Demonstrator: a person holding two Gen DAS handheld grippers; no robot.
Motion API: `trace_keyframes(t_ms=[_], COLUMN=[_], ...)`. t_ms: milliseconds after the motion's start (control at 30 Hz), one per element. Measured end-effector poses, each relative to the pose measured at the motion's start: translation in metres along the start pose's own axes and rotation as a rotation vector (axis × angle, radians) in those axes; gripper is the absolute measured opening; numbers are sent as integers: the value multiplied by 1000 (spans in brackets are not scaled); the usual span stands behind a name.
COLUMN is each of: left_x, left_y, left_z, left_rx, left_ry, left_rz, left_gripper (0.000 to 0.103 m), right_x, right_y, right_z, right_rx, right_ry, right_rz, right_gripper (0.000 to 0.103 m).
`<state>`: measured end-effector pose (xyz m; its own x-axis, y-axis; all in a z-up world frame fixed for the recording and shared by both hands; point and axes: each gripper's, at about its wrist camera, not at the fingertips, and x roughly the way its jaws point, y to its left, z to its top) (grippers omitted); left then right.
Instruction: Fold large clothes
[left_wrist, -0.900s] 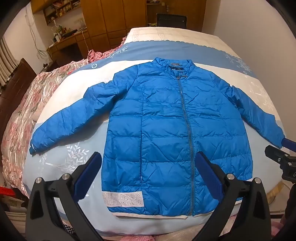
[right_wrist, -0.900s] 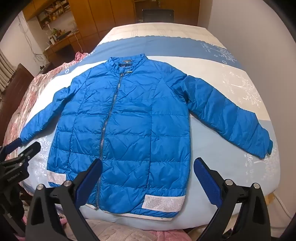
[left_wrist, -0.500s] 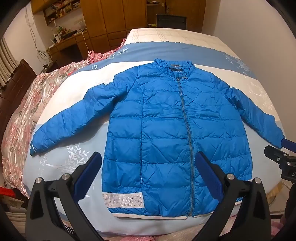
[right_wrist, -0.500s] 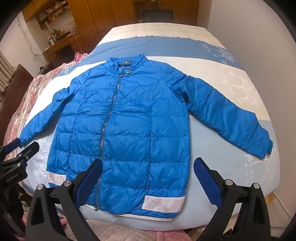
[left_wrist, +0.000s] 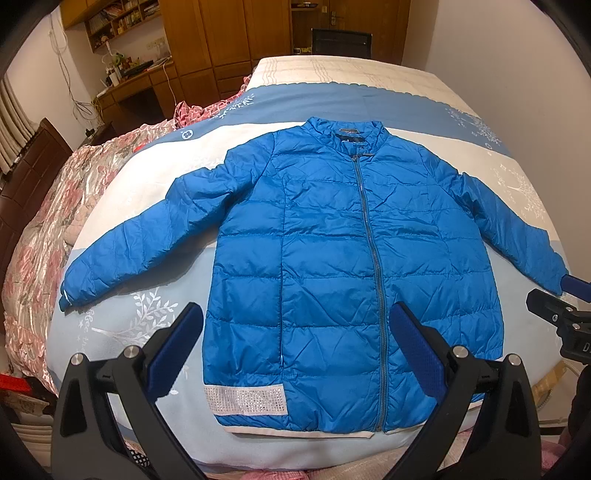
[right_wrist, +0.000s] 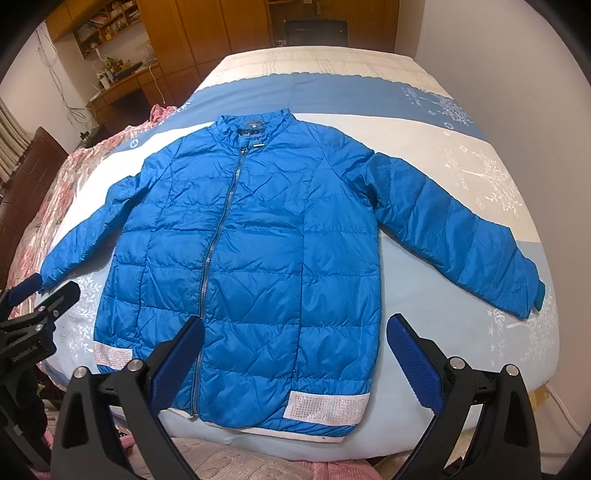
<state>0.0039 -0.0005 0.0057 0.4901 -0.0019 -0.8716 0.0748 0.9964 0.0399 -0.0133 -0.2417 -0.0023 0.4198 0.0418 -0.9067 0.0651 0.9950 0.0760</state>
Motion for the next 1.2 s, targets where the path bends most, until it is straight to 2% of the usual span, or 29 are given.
trace_keyframes(t_ms=[1200], left_x=[0], left_y=[0], left_z=[0], left_rx=[3], left_ry=[-1], left_rz=[2], left_gripper=[100], right_x=[-1], right_y=[1], right_z=[-1], right_rx=[-3], right_ry=[-7], right_rz=[9], right_gripper=[99])
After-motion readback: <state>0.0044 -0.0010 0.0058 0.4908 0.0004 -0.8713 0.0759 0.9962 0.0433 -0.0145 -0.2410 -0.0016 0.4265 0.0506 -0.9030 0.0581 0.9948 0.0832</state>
